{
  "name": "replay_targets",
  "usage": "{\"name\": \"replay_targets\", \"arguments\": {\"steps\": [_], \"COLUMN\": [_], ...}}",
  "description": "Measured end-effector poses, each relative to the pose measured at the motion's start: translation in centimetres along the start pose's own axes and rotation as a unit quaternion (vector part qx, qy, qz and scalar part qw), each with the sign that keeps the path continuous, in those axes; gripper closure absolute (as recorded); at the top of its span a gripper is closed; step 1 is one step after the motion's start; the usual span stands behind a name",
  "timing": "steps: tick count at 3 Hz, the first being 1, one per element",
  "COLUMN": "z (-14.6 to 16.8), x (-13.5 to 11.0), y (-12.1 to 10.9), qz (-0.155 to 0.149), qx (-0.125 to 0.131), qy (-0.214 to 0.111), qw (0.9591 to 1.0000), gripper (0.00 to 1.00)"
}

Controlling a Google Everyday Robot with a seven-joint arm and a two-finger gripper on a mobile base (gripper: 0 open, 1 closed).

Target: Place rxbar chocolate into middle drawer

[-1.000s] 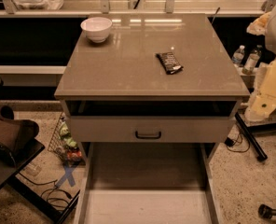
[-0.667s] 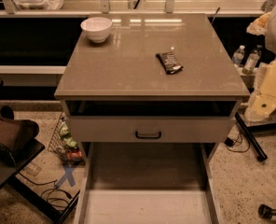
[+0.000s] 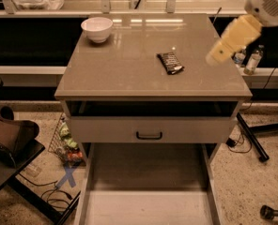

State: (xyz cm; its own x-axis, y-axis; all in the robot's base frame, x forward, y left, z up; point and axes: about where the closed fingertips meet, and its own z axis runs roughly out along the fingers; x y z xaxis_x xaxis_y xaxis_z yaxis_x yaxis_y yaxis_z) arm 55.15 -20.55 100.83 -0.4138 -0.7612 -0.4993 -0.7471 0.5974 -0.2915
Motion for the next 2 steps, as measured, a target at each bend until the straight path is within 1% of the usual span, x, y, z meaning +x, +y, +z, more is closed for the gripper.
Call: {"name": "replay_targets", "arguments": {"steps": [1,2], "z": [3.2,5.6], "x": [-3.4,-4.7], "y": [-4.2,-6.6], "qz": [0.083,0.155], "qx": [0.038,0.077], "qy": [-0.042,-0.072], "qw": [0.9949,0.9823], "gripper": [0.0,0.0]}}
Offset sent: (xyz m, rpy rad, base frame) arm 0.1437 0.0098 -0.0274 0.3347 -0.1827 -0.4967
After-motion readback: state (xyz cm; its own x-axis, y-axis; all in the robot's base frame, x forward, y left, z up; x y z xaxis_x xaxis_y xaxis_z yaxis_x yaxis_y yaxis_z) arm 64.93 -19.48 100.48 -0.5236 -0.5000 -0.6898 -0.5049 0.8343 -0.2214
